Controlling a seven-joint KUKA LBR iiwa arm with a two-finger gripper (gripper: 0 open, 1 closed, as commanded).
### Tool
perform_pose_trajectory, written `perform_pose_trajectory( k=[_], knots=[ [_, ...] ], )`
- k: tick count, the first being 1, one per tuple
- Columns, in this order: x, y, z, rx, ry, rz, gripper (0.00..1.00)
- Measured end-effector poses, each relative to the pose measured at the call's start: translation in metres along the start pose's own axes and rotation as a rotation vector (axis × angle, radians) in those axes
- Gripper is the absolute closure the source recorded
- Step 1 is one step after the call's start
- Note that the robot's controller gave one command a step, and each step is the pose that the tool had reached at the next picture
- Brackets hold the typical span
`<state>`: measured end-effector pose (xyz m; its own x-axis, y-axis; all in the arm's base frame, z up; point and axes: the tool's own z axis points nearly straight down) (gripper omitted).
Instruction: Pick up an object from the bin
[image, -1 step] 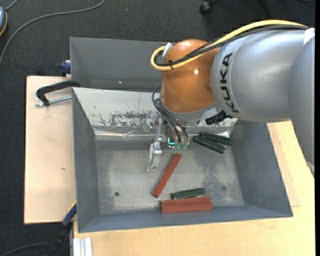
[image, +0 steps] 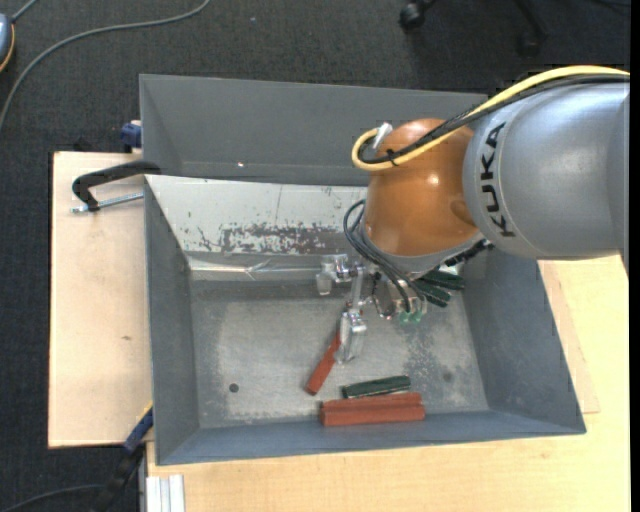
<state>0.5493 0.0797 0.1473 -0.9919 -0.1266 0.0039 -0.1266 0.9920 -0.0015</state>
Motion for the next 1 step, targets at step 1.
perform_pose_trajectory(
  k=[1],
  knots=[
    [0.0222, -0.0157, 0.078, -0.002, -0.001, -0.374, 0.0]
  ],
)
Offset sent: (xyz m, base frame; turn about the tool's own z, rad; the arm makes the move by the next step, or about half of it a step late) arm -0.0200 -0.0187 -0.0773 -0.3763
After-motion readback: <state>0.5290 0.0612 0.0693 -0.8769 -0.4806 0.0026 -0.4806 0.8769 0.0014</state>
